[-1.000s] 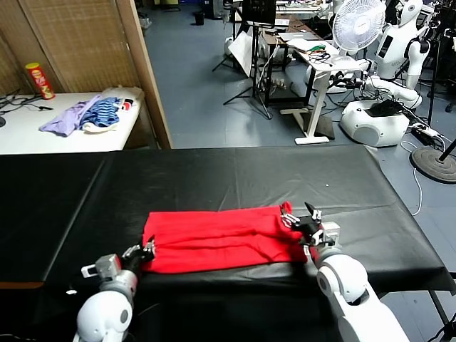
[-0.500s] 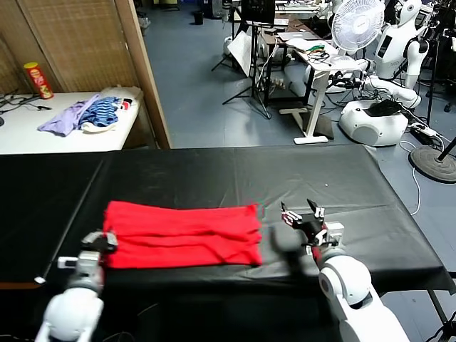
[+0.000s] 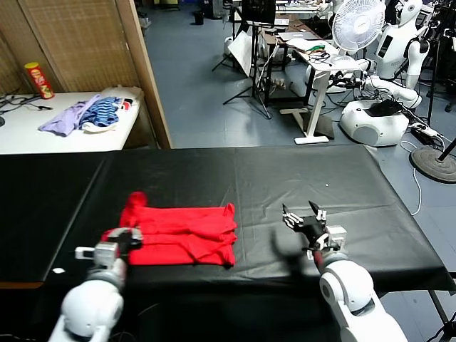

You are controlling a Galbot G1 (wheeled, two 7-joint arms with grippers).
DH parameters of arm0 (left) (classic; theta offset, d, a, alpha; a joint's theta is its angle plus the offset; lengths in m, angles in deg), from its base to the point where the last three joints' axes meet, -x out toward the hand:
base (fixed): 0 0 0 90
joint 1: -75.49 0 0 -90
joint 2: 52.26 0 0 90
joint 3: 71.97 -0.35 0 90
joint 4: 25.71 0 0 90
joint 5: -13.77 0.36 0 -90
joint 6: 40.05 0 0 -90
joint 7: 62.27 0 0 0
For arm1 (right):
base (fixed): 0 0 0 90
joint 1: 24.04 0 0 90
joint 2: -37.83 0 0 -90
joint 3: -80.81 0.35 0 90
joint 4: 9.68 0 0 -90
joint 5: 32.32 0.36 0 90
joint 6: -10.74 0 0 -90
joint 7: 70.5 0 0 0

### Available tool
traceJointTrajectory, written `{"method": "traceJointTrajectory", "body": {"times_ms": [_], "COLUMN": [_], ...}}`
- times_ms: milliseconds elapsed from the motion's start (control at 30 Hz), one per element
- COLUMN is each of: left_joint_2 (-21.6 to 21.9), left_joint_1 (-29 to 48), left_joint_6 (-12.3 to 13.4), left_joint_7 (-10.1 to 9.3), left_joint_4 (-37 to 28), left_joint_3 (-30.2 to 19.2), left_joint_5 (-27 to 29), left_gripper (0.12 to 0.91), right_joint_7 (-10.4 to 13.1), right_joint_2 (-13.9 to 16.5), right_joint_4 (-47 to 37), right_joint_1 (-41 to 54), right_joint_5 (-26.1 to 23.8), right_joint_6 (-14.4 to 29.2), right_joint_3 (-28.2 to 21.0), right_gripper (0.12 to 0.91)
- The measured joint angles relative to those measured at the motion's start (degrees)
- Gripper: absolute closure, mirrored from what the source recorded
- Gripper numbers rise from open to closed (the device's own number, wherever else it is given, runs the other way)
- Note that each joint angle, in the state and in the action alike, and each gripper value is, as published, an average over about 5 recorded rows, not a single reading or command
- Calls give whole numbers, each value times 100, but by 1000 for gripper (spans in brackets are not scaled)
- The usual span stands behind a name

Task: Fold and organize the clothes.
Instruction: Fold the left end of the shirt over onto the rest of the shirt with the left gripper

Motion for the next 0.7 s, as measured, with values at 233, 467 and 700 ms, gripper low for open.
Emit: {"method": "traceJointTrajectory", "body": {"times_ms": [233, 467, 700], "left_joint_2": [-663, -964, -1134], "left_joint_1": [390, 553, 485], "left_joint_6": [-9, -1, -12], "left_joint_7": [-186, -419, -484], "left_joint_4": [-37, -72, -116], "left_joint_3": [-654, -850, -968], "left_joint_5": [-882, -1437, -1369], "left_gripper": [868, 868, 865], "right_joint_7": [5, 15, -2], "right_joint_2": [-55, -151, -151], "right_joint_4": [-31, -108, -202], "right_joint_1": [-30, 32, 102], "right_joint_5": [-62, -134, -151], "right_joint_6": [0, -40, -71], "right_joint_3": [7, -91, -155], "right_gripper": [227, 227, 227]}}
